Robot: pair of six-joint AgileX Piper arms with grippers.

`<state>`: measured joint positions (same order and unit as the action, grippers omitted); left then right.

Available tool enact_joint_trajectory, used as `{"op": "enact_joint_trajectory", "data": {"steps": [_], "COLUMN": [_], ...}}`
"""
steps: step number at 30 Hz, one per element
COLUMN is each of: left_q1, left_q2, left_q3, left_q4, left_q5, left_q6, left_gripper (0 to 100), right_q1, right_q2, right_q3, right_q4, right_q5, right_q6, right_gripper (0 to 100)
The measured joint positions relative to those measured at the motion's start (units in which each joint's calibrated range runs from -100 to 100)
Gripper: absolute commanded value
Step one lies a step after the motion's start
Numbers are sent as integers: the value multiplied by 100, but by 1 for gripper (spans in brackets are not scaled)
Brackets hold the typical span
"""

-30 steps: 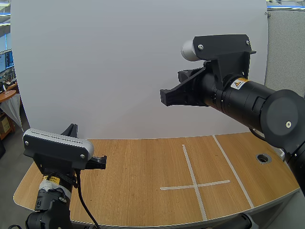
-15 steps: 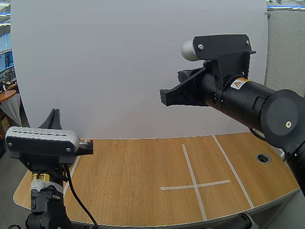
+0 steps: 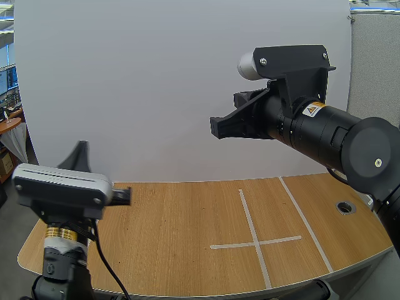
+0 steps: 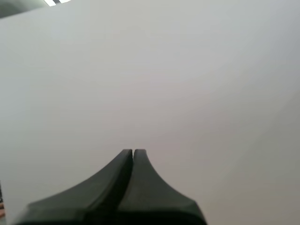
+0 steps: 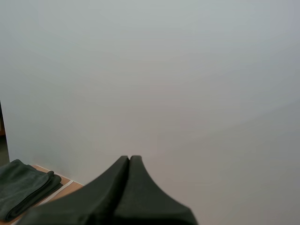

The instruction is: Fold the towel

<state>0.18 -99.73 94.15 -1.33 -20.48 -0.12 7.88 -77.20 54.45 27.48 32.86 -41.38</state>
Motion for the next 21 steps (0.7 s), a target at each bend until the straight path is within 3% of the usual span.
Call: {"op": "enact_joint_trajectory", "data": {"steps": [3, 6, 21], "left_q1": [0, 0, 0], "left_q2": [0, 0, 0], "left_q3": [0, 98, 578], "left_q4": [397, 674, 727], "left_q5": [131, 1340, 3244], "left_q6": [-619, -1116, -1349], "left_gripper": [2, 2, 2], "right_q1": [0, 0, 0], "right_q2": [0, 0, 0], "right_q3": [0, 0, 0], "right_q4": [0, 0, 0], "right_q5": [0, 0, 0], "right_q6": [0, 0, 0], "right_gripper": [0, 0, 0]}}
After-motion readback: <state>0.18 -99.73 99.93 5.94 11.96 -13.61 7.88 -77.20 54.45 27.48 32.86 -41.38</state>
